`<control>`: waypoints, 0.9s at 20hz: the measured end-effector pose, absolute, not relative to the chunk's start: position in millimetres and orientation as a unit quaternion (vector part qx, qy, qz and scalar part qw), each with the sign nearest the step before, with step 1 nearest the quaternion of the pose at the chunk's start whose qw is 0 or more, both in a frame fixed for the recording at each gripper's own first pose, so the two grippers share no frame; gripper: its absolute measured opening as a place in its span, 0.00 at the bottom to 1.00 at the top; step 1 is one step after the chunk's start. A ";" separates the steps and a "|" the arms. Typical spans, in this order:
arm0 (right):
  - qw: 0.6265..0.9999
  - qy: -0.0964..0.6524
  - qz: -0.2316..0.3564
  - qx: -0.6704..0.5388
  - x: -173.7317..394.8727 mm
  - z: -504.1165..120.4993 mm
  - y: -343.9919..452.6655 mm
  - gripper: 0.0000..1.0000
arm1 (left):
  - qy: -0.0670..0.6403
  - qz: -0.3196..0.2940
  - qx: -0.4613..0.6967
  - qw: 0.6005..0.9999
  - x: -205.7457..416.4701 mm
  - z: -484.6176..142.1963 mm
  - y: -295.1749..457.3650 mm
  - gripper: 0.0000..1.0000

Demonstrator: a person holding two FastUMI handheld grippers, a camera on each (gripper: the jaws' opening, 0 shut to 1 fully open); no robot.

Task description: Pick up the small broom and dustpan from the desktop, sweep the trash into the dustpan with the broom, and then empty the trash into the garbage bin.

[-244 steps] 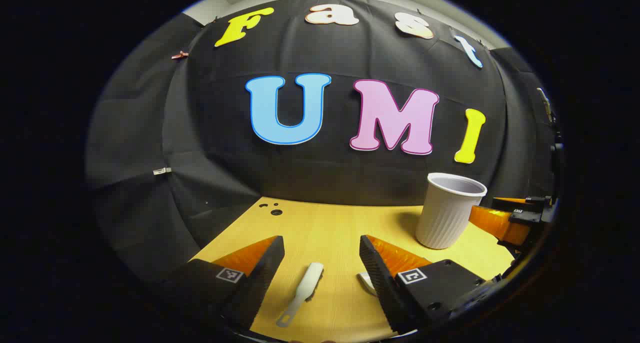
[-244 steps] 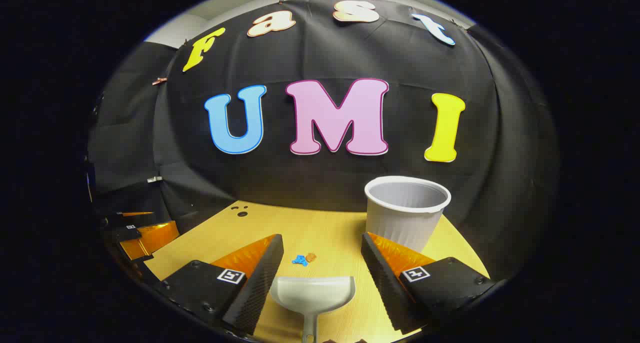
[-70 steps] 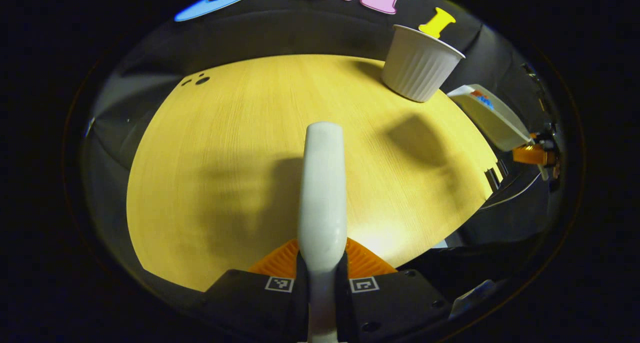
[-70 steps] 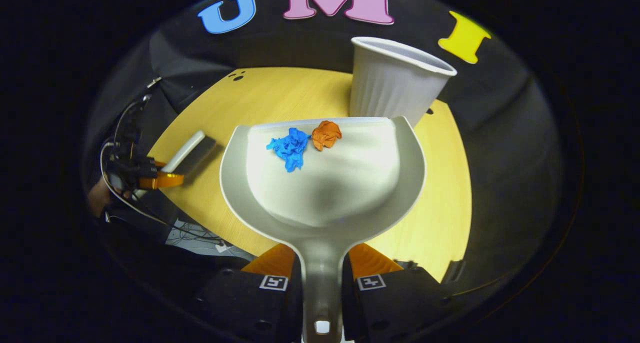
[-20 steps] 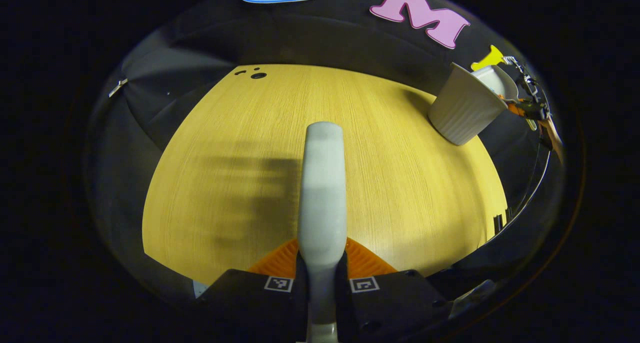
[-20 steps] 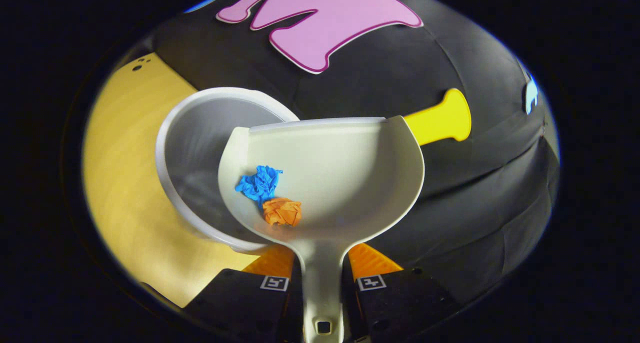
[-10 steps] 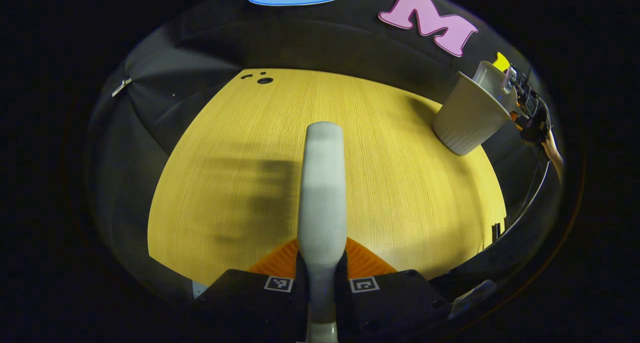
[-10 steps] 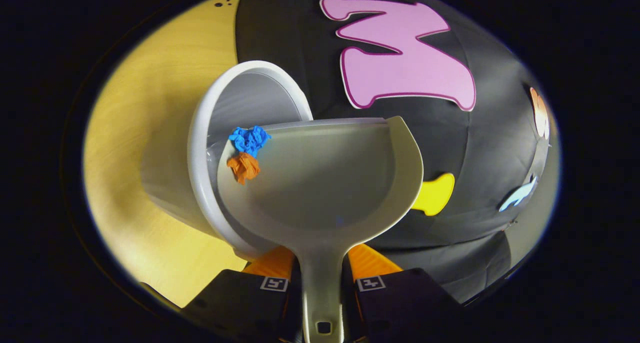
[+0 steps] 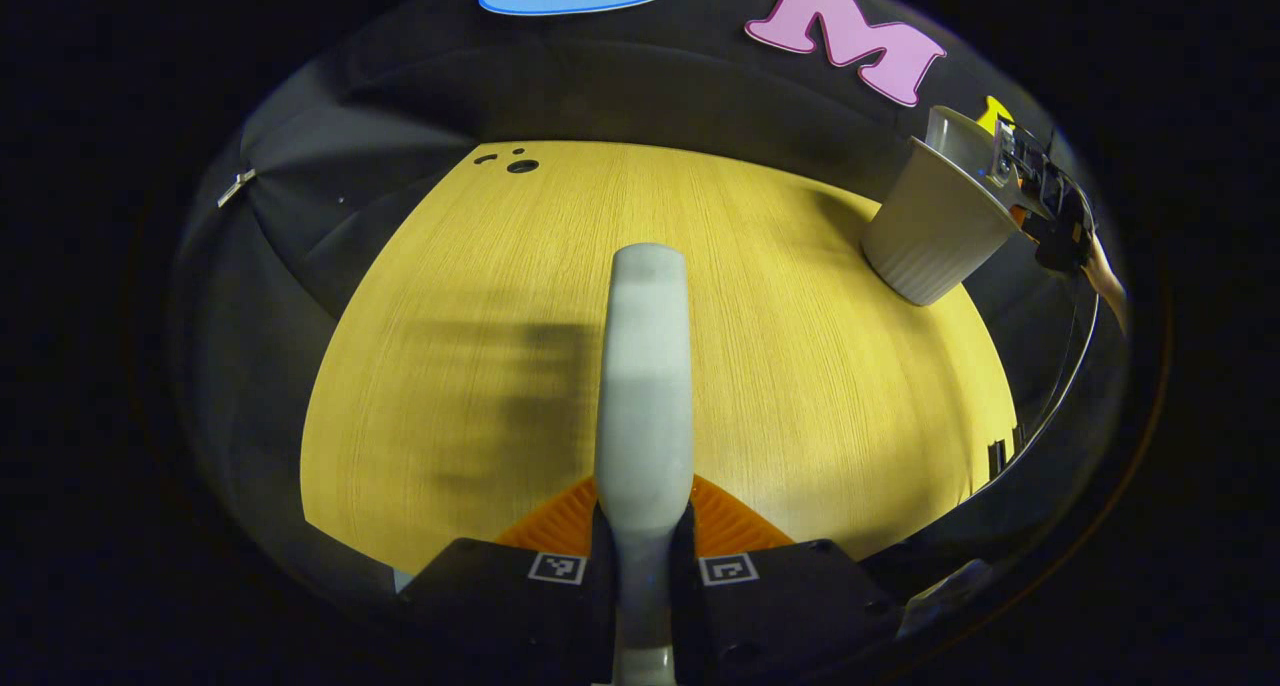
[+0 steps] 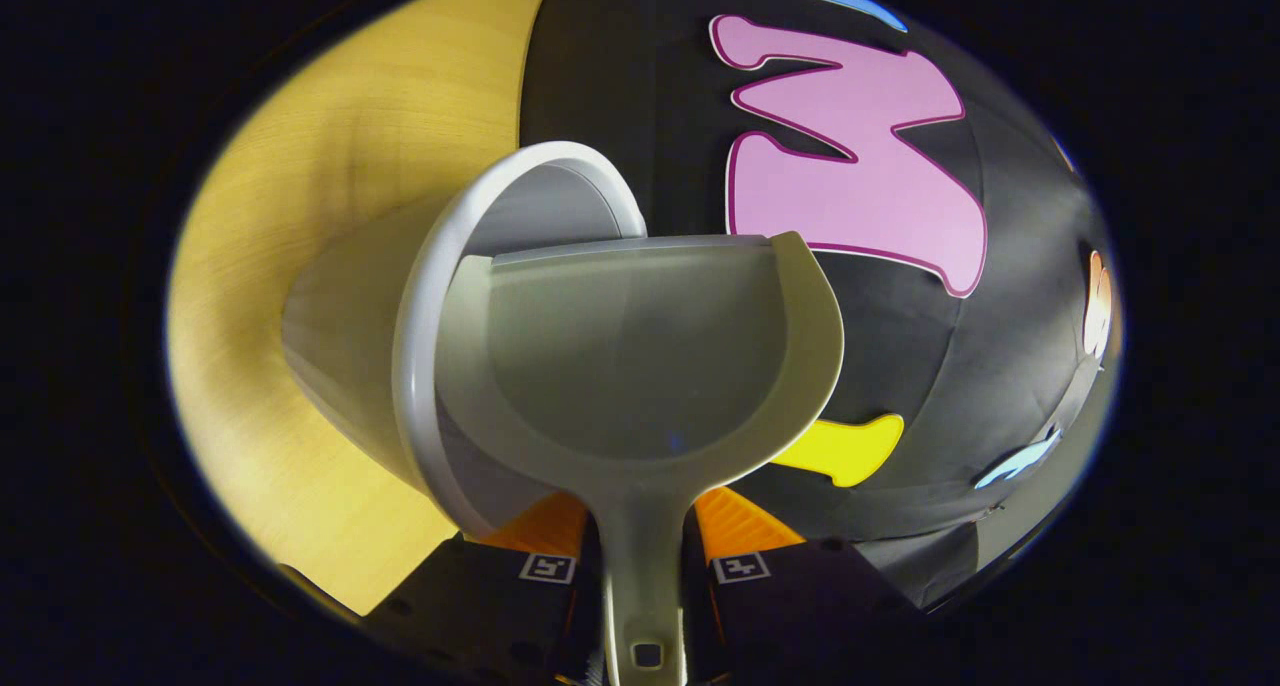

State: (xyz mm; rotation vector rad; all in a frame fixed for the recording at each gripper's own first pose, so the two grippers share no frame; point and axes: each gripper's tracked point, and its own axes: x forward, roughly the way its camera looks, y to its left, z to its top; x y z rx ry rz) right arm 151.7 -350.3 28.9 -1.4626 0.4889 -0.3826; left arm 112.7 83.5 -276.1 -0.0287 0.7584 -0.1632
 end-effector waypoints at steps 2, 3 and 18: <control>0.717 0.230 -0.174 -0.635 153.3 29.4 -353.5 0.35 | 0.368 -0.079 -0.013 0.926 113.0 -272.8 83.5 0.25; 0.729 0.235 -0.176 -0.618 152.9 28.7 -354.4 0.35 | 0.367 -0.078 -0.013 0.927 113.5 -272.4 83.9 0.25; 0.915 0.241 -0.204 -0.251 131.3 54.4 -354.3 0.35 | 0.337 -0.081 -0.018 0.938 98.9 -249.8 77.3 0.25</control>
